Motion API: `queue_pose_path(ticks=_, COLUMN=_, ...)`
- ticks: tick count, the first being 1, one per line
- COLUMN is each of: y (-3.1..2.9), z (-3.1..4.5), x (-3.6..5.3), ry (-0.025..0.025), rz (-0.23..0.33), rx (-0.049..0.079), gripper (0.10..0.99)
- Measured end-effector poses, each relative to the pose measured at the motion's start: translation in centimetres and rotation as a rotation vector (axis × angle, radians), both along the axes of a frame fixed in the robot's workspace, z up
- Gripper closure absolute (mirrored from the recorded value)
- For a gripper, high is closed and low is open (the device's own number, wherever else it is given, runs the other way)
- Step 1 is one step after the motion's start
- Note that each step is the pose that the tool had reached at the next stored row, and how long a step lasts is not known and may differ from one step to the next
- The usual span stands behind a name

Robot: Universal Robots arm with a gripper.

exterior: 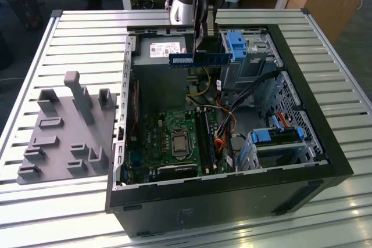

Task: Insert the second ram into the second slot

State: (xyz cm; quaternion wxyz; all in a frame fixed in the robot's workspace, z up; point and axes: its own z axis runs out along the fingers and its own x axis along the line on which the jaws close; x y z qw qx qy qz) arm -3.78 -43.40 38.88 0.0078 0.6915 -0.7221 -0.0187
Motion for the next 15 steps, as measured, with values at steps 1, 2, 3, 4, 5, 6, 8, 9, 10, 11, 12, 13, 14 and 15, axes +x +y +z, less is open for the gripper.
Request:
queue_pose_path(ticks=1, y=0.00, z=0.00, x=0.00, ry=0.0000, rz=-0.002, rx=0.000, gripper=0.949)
queue_pose_path(ticks=2, y=0.00, z=0.00, x=0.00, ry=0.0000, rz=-0.004, rx=0.000, gripper=0.949)
queue_pose_path(ticks=3, y=0.00, z=0.00, x=0.00, ry=0.0000, rz=-0.006, rx=0.000, gripper=0.949)
queue_pose_path(ticks=4, y=0.00, z=0.00, x=0.00, ry=0.0000, rz=-0.008, rx=0.000, gripper=0.949)
queue_pose_path(ticks=5, y=0.00, z=0.00, x=0.00, ry=0.0000, rz=-0.010, rx=0.000, gripper=0.949)
queue_pose_path(ticks=6, y=0.00, z=0.00, x=0.00, ry=0.0000, rz=-0.012, rx=0.000, gripper=0.949)
queue_pose_path(ticks=8, y=0.00, z=0.00, x=0.00, ry=0.0000, rz=-0.018, rx=-0.001, gripper=0.949)
queue_pose_path(ticks=9, y=0.00, z=0.00, x=0.00, ry=0.0000, rz=-0.021, rx=-0.001, gripper=0.949)
queue_pose_path(ticks=10, y=0.00, z=0.00, x=0.00, ry=0.0000, rz=-0.024, rx=-0.001, gripper=0.949)
queue_pose_path(ticks=11, y=0.00, z=0.00, x=0.00, ry=0.0000, rz=-0.028, rx=-0.002, gripper=0.949)
queue_pose_path(ticks=12, y=0.00, z=0.00, x=0.00, ry=0.0000, rz=-0.031, rx=-0.002, gripper=0.949)
queue_pose_path(ticks=13, y=0.00, z=0.00, x=0.00, ry=0.0000, rz=-0.035, rx=-0.003, gripper=0.949)
queue_pose_path(ticks=14, y=0.00, z=0.00, x=0.00, ry=0.0000, rz=-0.038, rx=-0.003, gripper=0.949)
queue_pose_path(ticks=15, y=0.00, z=0.00, x=0.00, ry=0.0000, rz=-0.042, rx=-0.003, gripper=0.949)
